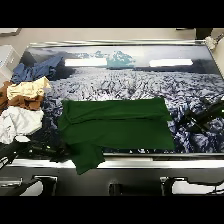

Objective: Fold the clothes and pants, and hang the long-sleeved shirts on hangers.

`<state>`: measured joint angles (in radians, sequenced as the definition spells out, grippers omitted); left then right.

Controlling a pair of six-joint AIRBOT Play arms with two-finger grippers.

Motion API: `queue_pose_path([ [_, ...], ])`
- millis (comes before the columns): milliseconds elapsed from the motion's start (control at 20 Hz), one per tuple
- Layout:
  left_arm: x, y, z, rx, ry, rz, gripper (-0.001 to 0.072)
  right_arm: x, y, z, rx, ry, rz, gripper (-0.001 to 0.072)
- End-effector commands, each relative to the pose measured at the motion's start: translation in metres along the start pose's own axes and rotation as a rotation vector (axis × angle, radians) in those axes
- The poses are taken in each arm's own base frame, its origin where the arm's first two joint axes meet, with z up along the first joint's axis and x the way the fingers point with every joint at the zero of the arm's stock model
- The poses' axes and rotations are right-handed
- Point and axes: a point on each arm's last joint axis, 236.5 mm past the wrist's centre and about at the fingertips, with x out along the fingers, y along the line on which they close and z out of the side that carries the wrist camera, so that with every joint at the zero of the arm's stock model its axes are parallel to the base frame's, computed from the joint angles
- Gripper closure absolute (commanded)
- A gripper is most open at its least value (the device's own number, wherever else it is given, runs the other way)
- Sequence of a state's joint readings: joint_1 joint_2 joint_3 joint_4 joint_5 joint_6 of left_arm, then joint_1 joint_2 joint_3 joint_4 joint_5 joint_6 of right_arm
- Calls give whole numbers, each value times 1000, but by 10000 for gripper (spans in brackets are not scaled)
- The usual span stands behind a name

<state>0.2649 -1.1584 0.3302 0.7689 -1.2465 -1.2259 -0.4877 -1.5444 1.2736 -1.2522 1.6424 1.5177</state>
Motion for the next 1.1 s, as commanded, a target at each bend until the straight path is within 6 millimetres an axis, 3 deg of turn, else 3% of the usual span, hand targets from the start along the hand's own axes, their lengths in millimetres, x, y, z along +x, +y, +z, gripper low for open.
queue_pose_path([
  [0, 13, 2, 12, -2, -53, 40, 247, 0, 0, 0, -5, -1, 1, 140],
  [100, 25, 1, 7, 20, -23, 64, 349, 0, 0, -2, -5, 6, 1, 141],
  [200, 29, -1, 0, 60, 8, 69, 661, 0, -3, -4, -6, 16, -11, 141],
  [350, 25, -1, -3, 67, 23, 60, 678, 13, -16, -16, 10, 59, -49, 137],
  [500, 24, 0, -4, 80, 27, 61, 678, 52, -13, -42, -13, 150, 19, 78],
  [700, 24, -1, -8, 80, 45, 57, 678, 78, -19, -39, -18, 118, 30, 85],
  [900, 24, -1, -8, 81, 44, 58, 678, 96, -23, -51, -2, 146, 36, 85],
  [1000, 24, -1, -8, 81, 44, 58, 678, 99, -23, -49, 4, 137, 39, 145],
  [1050, 24, -1, -7, 82, 44, 58, 678, 100, -18, -48, 8, 133, 59, 217],
])
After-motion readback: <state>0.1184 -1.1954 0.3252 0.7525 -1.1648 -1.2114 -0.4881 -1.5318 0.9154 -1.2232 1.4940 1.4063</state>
